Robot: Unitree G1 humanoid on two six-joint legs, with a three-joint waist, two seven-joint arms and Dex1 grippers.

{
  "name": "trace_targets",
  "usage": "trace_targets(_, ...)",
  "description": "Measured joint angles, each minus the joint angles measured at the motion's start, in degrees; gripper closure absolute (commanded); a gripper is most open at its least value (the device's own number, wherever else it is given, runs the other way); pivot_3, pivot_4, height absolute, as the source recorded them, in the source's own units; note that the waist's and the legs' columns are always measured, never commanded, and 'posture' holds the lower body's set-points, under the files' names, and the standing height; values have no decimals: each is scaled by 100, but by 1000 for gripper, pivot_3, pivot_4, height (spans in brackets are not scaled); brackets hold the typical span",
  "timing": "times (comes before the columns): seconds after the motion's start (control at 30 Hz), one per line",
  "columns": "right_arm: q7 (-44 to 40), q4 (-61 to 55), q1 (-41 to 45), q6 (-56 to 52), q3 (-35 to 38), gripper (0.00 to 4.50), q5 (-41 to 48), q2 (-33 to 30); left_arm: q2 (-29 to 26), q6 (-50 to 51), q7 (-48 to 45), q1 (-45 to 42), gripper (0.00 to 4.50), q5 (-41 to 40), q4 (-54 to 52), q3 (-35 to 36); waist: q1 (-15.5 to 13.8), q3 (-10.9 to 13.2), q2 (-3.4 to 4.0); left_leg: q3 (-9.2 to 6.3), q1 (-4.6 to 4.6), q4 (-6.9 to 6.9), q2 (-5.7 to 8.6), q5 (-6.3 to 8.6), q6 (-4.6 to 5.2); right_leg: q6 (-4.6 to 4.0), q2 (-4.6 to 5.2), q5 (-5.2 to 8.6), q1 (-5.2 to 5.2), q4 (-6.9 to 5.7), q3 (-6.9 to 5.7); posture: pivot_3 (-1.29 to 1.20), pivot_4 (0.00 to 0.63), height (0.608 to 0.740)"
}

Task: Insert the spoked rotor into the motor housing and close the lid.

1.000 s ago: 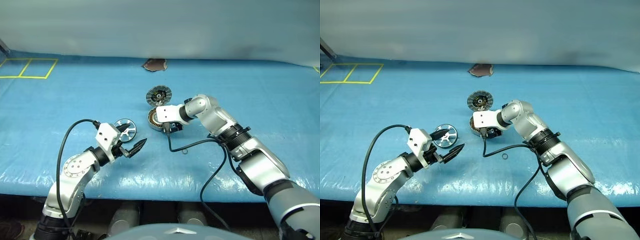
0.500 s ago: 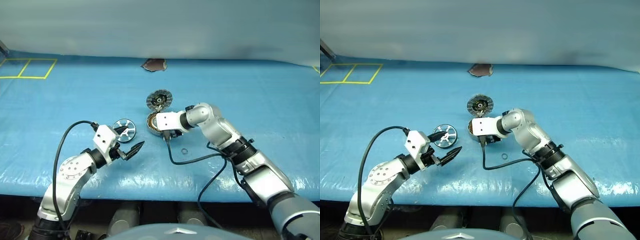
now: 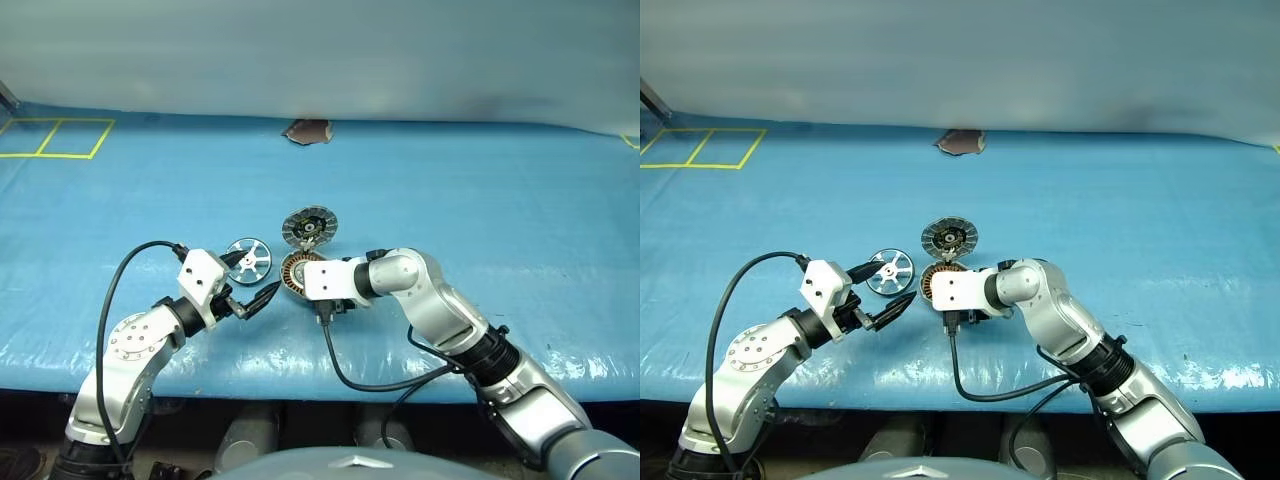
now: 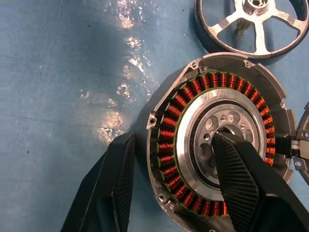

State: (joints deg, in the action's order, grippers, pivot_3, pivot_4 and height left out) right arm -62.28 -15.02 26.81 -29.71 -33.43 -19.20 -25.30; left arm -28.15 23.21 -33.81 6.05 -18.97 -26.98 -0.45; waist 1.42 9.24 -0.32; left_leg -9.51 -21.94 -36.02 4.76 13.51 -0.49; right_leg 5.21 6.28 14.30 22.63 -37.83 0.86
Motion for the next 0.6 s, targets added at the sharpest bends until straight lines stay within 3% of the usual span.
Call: trace_targets(0.6,348,-236,-373,-324,248,2358,413,12,97,-1,76,-119,0,40,28,-14,-65,-19,-18,3,25,1,-27,5,4,-7,-27,-3,-11,4,0,0,150,740)
